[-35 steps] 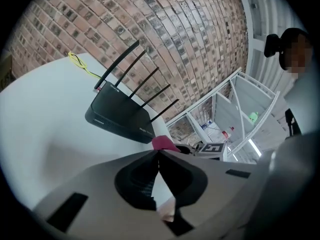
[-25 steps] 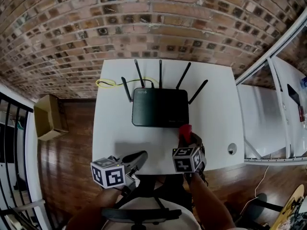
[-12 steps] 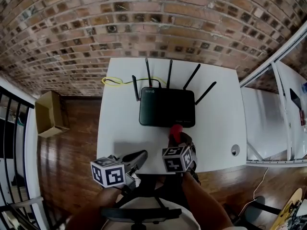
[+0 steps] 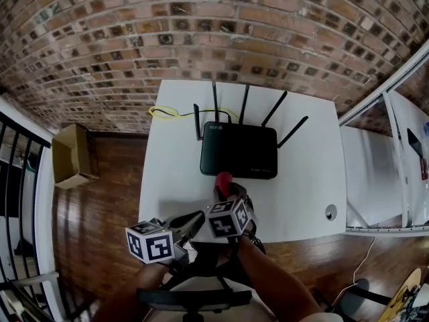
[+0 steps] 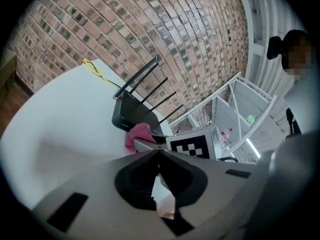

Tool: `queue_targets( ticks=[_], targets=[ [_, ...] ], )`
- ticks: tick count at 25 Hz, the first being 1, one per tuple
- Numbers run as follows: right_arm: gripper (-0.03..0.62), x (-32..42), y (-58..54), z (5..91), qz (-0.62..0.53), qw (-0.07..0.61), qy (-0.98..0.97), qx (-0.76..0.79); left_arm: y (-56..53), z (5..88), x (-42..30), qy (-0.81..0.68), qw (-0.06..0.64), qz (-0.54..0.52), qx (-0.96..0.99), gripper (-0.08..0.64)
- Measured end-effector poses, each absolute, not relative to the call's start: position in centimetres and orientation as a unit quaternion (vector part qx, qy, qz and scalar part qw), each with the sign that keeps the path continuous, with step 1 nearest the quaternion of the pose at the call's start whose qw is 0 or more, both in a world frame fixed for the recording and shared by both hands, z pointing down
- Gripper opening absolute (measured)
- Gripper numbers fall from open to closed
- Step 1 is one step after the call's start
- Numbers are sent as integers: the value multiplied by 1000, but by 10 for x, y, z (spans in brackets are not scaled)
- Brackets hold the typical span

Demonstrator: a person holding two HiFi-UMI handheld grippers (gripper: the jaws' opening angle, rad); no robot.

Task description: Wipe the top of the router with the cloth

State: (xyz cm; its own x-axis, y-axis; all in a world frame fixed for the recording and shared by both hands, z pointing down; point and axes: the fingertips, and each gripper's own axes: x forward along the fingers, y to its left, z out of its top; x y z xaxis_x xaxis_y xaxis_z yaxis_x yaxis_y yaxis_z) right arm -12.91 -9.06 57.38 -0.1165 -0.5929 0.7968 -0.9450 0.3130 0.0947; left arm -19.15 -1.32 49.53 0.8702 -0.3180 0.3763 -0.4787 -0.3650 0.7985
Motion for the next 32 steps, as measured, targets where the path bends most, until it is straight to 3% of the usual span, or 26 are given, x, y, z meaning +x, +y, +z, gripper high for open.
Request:
queue_targets(
  ticks=[14, 22, 32],
  targets=[
    [132, -205, -96, 568, 208, 361, -814, 405, -10, 491, -220, -272, 513, 54, 812, 3],
    [132, -204, -103, 515, 121, 346, -869, 332, -14, 483, -233, -292, 511, 28, 808, 3],
    [132, -133, -230, 487, -90, 466, -803, 360, -36, 464, -219, -321, 499, -9, 805, 3]
  ],
)
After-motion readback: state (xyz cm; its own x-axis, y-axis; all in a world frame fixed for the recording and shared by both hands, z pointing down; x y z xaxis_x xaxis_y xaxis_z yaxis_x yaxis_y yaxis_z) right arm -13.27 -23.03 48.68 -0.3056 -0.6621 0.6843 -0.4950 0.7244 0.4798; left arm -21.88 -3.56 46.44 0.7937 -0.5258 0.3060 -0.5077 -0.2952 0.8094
